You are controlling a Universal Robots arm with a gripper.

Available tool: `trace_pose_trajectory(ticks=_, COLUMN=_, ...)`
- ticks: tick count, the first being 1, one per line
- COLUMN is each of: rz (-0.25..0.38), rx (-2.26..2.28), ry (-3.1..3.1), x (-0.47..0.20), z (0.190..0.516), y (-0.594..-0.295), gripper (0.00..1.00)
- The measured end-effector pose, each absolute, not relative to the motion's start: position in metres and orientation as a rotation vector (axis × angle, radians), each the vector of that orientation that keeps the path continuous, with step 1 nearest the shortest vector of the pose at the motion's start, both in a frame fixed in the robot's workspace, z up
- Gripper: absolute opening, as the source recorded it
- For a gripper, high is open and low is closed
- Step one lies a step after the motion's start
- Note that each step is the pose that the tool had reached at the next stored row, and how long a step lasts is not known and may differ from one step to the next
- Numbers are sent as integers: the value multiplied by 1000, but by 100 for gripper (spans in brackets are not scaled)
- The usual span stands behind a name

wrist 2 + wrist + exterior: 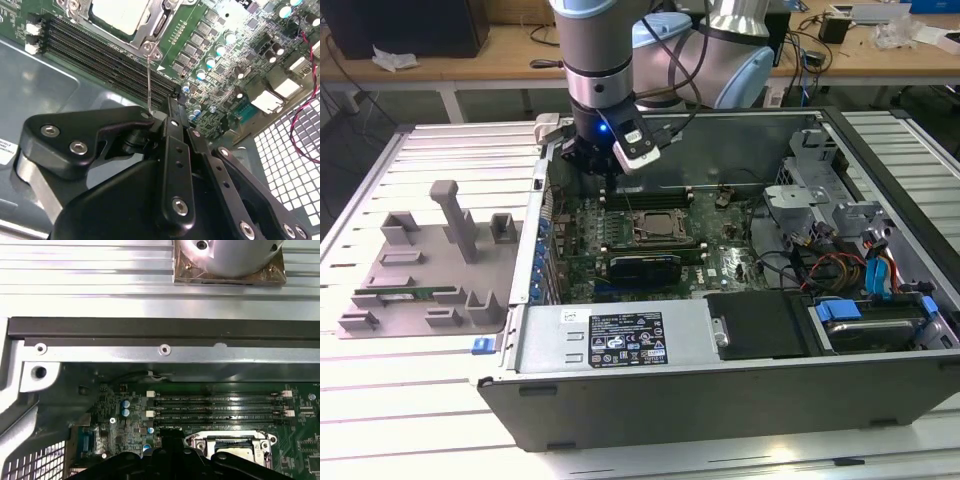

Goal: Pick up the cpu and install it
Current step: 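Install the first cpu locking lever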

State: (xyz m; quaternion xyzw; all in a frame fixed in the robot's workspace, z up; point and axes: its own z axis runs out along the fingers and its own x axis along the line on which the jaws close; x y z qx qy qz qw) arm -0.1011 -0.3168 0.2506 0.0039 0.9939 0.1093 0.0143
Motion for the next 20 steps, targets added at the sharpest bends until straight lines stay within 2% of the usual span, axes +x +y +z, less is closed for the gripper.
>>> trace_pose_trajectory(ticks=12, rz=340, rx=12, ry=3095, x=-53, z=251, y=-317, gripper=11)
trace_pose_trajectory(ticks=20, rz=337, rx=8, ry=3066, x=-51, z=249, y=-317, gripper=11)
